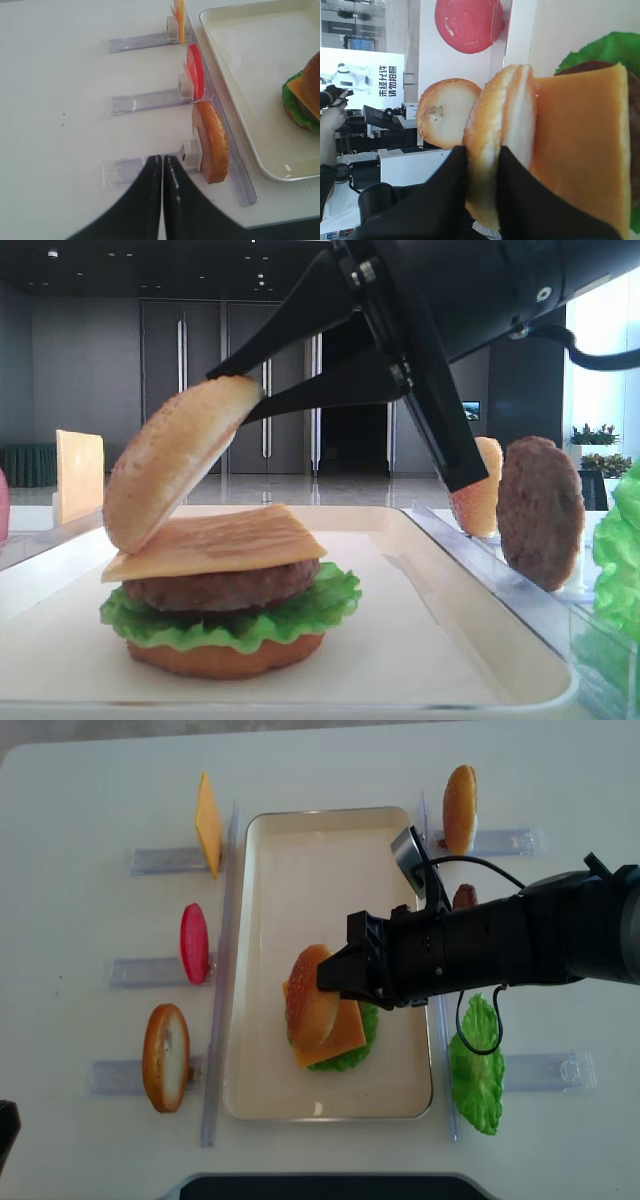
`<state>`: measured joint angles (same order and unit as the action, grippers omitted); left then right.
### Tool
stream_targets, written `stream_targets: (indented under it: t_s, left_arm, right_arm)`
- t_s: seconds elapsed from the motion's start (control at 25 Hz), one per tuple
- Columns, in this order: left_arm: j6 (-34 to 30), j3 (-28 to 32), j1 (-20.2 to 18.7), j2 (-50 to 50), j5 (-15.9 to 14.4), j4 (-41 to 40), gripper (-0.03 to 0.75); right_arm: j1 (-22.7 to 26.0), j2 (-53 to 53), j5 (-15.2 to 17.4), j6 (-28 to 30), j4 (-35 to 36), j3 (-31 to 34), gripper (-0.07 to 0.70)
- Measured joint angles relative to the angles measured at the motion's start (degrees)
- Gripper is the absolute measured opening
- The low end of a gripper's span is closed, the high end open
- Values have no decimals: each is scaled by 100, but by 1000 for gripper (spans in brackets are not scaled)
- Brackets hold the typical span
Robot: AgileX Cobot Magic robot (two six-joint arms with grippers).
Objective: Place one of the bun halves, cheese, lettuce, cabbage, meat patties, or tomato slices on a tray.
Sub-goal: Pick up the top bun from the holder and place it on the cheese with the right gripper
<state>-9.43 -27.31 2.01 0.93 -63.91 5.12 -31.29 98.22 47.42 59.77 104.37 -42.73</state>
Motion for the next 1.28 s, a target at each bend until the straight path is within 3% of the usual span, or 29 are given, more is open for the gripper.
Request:
stream_targets:
  t_s: [0.68,0.8,1.04,1.28]
  left_arm:
    - [0,0,0,0,0,0,-1]
    - [0,0,0,0,0,0,-1]
    - [0,0,0,0,0,0,-1]
    - [0,0,0,0,0,0,-1]
  right_arm:
    - [0,5,40,147,1,-1,133]
    - [0,5,41,151,-44,-1,206]
    - [0,16,32,151,-215,-1,473]
    - [0,16,19,133,-391,-81,540]
